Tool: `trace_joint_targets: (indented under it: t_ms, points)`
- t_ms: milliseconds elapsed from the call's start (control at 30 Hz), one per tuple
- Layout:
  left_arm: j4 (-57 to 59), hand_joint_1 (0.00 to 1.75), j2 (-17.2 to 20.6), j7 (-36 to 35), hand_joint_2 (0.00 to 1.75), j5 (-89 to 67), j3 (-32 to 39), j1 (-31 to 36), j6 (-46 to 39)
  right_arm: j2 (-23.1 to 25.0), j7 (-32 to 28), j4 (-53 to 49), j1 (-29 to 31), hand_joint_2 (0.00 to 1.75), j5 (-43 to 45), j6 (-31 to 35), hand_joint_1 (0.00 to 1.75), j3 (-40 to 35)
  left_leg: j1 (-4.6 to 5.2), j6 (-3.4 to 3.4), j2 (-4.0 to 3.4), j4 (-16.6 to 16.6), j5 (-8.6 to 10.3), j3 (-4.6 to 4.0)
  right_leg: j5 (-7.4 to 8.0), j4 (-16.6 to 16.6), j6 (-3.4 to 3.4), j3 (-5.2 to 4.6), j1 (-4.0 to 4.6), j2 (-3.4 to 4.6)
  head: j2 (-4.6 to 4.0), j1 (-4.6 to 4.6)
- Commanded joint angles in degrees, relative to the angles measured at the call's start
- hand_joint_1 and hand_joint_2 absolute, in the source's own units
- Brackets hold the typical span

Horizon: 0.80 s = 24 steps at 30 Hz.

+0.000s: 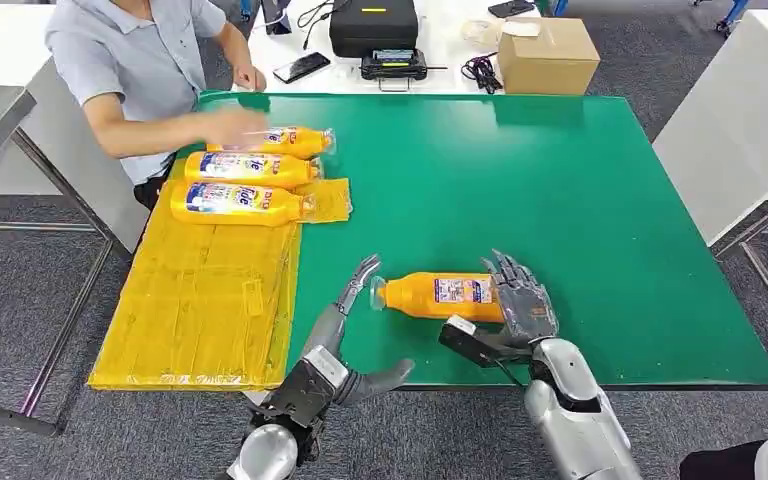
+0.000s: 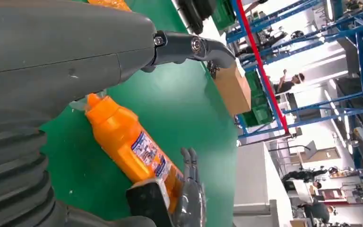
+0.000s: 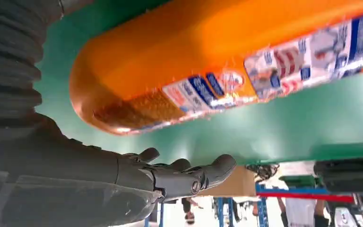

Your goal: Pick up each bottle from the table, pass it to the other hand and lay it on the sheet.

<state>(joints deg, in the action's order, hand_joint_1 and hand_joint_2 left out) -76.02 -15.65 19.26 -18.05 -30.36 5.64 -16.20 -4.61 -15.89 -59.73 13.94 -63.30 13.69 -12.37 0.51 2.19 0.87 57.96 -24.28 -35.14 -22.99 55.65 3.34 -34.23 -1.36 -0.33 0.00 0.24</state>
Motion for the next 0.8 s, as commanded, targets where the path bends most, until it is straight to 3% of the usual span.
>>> trace_joint_targets:
  t_ms: [33, 400, 633, 800]
  points:
    - [2.7, 0.00, 2.4, -1.1, 1.75, -0.5, -2.2, 1.5, 0.7, -0.9, 1.3, 7.3, 3.6, 1.75, 0.1, -2.2, 0.00, -4.2, -0.06, -0.11, -0.14, 0.0, -0.07, 0.21, -0.02, -0.1, -0.13, 0.18, 0.07, 0.11, 0.00, -0.02]
    - [2.7, 0.00, 2.3, -1.7, 1.75, -1.1, -2.1, 1.4, 1.1, -3.1, 3.5, 7.4, 4.2, 1.75, 0.2, -5.6, 0.00, -6.8, -0.09, -0.14, -0.14, 0.0, -0.11, 0.33, -0.06, -0.1, -0.17, 0.30, 0.10, 0.10, 0.00, -0.02]
    - [2.6, 0.00, 2.2, -1.7, 1.75, -1.4, -1.8, 1.2, 1.0, -4.6, 8.3, 10.9, 7.6, 1.75, -2.9, -5.6, 0.00, -8.6, -0.05, -0.11, -0.14, 0.0, -0.06, 0.29, -0.02, -0.1, -0.13, 0.25, 0.06, 0.10, 0.00, -0.02]
    - [3.0, 0.00, 2.0, -1.6, 1.75, -1.5, -1.9, 1.6, 0.8, -4.5, 8.4, 13.8, 9.1, 1.75, -2.5, -6.5, 0.00, -8.4, -0.06, -0.13, -0.17, 0.0, -0.10, 0.40, -0.04, -0.1, -0.16, 0.36, 0.08, 0.12, 0.00, -0.02]
